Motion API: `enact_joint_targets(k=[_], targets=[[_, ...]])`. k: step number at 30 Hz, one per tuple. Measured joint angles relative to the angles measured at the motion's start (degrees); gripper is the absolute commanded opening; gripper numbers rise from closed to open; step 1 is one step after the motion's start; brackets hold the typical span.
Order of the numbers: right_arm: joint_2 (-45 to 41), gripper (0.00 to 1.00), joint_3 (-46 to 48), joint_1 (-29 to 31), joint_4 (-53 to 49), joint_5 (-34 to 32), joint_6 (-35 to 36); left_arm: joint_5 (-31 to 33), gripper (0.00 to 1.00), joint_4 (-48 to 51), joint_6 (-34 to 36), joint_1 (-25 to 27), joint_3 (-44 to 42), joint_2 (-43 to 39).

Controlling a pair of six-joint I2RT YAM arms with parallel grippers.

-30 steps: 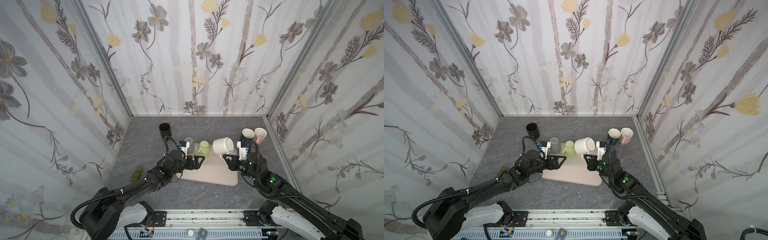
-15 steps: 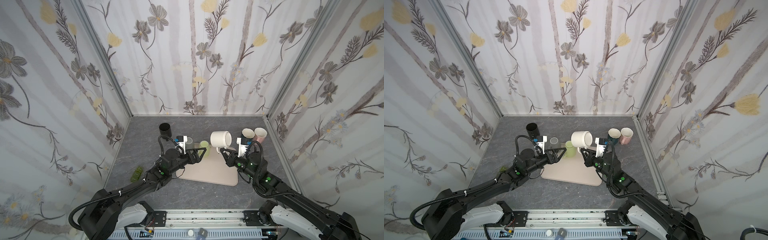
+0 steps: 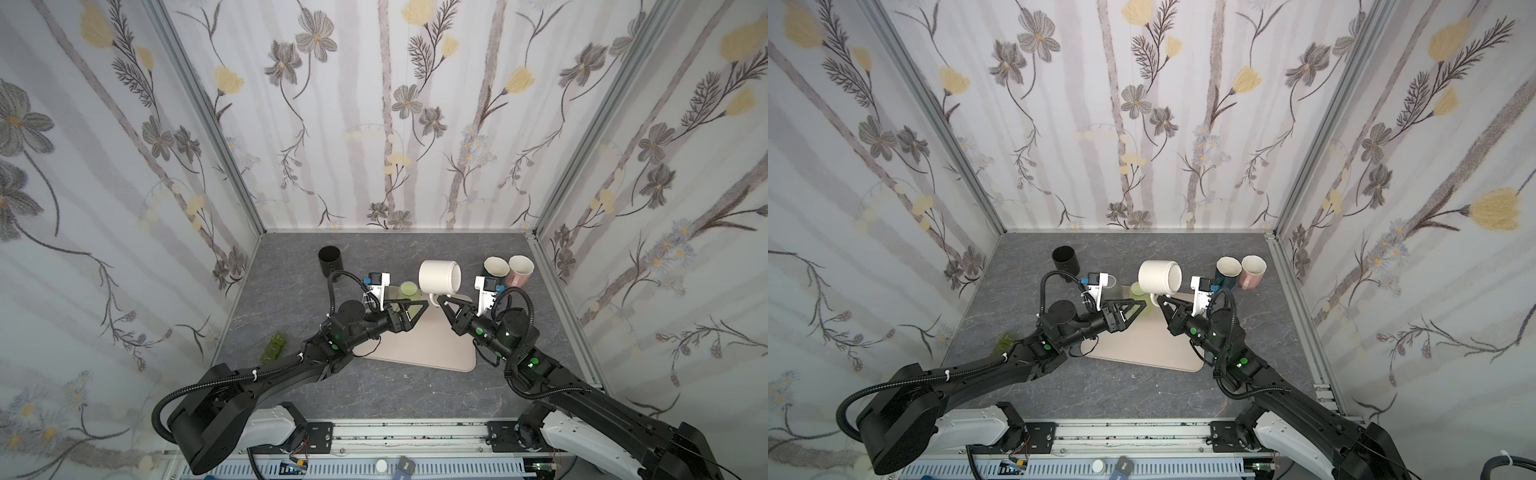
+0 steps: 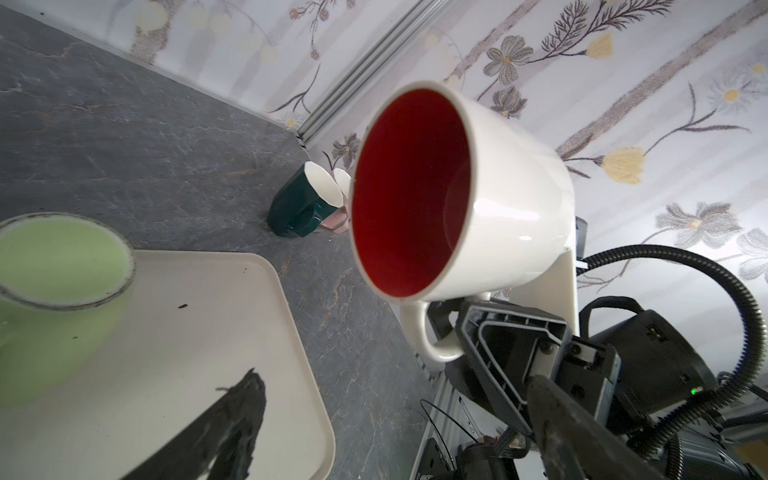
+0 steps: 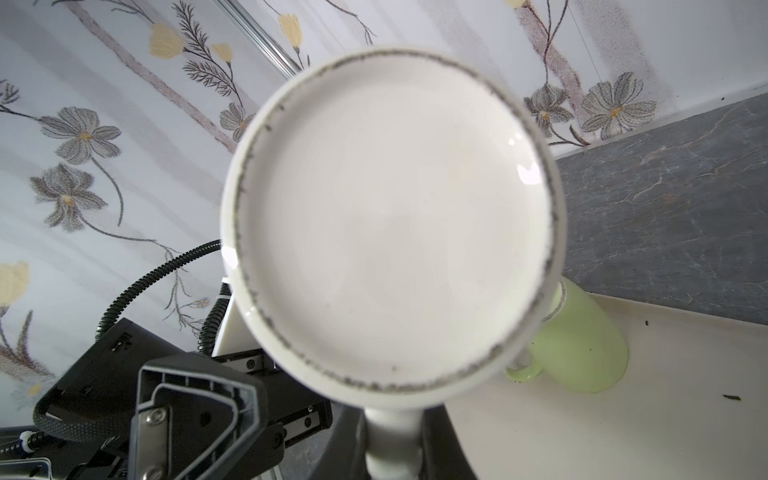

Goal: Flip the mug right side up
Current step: 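Carry the white mug toward the left gripper while the left gripper approaches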

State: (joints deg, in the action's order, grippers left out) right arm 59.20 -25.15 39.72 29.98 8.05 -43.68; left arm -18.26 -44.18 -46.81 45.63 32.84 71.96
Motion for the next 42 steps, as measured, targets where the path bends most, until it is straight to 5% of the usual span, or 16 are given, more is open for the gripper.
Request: enact_joint_targets(k=[14, 42], targets=[[-1.1, 0.02, 1.9, 1.1, 4.7, 3.6, -1.9, -1.5, 0.73, -3.9, 1.6, 1.0, 1.3, 0.9], [1.2, 0.02, 2.7, 2.5, 9.0, 4.0, -2.8, -3.0, 0.63, -1.2, 5.0, 1.8, 2.7, 1.3]])
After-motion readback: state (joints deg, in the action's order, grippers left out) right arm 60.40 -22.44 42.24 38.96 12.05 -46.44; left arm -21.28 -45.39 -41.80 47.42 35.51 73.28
